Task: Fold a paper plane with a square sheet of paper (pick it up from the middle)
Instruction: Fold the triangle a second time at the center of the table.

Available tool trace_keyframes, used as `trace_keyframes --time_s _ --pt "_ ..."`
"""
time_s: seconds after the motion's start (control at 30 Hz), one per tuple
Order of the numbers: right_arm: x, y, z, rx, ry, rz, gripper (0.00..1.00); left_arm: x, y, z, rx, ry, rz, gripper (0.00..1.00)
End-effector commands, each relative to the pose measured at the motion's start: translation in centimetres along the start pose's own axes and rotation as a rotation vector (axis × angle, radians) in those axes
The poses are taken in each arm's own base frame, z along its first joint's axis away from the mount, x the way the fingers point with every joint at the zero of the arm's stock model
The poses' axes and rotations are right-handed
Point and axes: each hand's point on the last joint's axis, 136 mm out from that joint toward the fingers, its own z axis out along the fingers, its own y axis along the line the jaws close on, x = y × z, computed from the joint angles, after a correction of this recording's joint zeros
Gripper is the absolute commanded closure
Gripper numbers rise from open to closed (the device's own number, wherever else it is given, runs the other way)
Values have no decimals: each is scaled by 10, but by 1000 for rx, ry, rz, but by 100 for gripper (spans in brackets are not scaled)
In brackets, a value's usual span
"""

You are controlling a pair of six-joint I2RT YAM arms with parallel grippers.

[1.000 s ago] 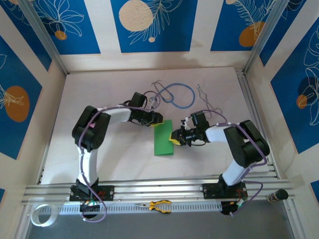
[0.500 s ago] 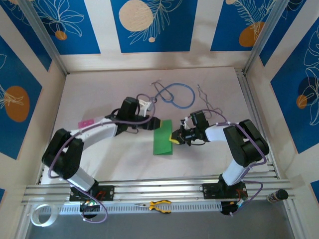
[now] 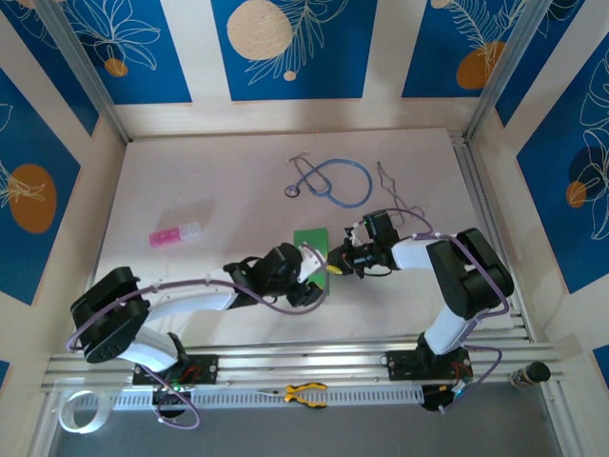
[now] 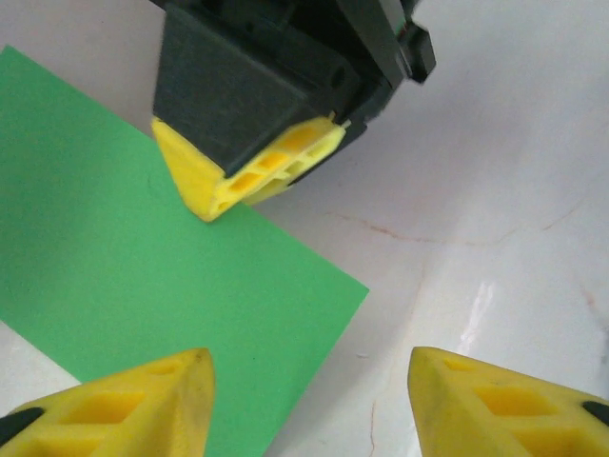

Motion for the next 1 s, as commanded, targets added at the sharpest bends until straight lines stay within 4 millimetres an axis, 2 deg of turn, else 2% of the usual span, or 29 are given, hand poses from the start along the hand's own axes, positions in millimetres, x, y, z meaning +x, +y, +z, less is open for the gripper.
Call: trace_keyframes --time_s 0.0,0.27,0.57,0.77,0.97 --pt "1 7 -2 -11 17 13 92 8 8 6 -150 63 140 41" --pt "1 6 -2 -6 13 15 92 6 -5 25 -238 116 236 39" --pt "1 5 -2 -4 14 16 92 10 -3 36 -288 161 266 40" --pt "1 4 -1 -2 15 18 92 14 -6 39 -268 172 267 55" --pt "1 4 -2 -1 15 19 92 10 -7 40 -266 154 268 64"
